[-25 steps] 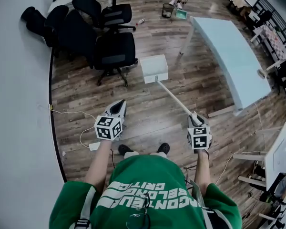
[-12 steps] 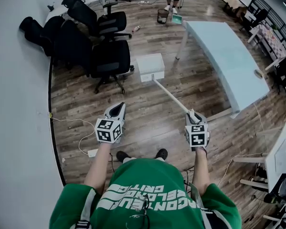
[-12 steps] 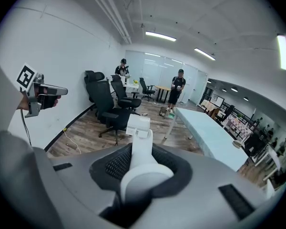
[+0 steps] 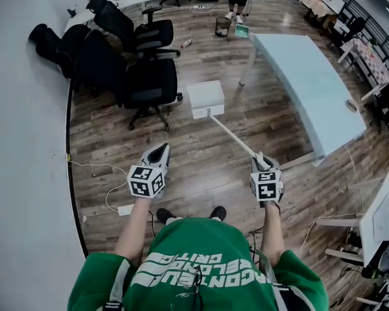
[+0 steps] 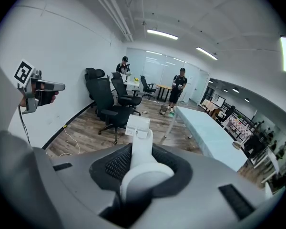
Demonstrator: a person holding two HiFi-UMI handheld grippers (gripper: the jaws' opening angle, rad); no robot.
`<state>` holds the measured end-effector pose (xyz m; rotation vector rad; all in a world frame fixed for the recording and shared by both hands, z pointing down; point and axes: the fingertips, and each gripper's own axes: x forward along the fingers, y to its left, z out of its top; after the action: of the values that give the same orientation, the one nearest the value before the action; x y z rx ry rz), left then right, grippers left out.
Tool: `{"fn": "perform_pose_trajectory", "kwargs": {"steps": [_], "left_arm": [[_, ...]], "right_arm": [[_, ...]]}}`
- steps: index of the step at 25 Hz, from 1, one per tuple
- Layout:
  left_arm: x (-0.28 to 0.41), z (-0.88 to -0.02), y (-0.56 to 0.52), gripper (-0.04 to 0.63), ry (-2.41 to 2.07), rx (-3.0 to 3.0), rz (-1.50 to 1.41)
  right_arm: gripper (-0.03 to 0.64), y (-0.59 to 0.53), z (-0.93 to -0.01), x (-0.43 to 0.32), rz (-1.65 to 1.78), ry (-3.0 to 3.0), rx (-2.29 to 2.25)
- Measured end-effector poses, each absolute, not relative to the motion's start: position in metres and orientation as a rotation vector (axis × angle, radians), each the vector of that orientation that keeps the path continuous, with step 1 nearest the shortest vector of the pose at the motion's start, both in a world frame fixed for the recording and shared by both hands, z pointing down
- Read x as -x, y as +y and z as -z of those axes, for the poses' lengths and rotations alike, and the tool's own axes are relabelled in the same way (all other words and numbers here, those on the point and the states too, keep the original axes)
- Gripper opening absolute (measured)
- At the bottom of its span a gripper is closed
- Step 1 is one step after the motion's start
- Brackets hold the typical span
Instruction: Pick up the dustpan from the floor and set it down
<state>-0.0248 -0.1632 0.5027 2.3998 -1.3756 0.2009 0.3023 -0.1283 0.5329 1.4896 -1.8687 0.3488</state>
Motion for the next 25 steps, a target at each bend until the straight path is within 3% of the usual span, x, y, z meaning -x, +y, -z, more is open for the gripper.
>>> {"fn": "perform_pose_trajectory", "kwargs": {"steps": [15,25], "left_arm": [[-0.001,-0.512,-0.156,0.0,-1.381,-2.39,-0.261],[-0.071,-0.522,-0.154,0.0,-1.333,-2.415,-0.268]], "right_arm": [[0.115,-0.12,-0.544,-0.335,-0.37,-1.855,-1.481],[0.115,-0.103,-0.561,-0.397,-0.389,-1.823,-1.478]]}}
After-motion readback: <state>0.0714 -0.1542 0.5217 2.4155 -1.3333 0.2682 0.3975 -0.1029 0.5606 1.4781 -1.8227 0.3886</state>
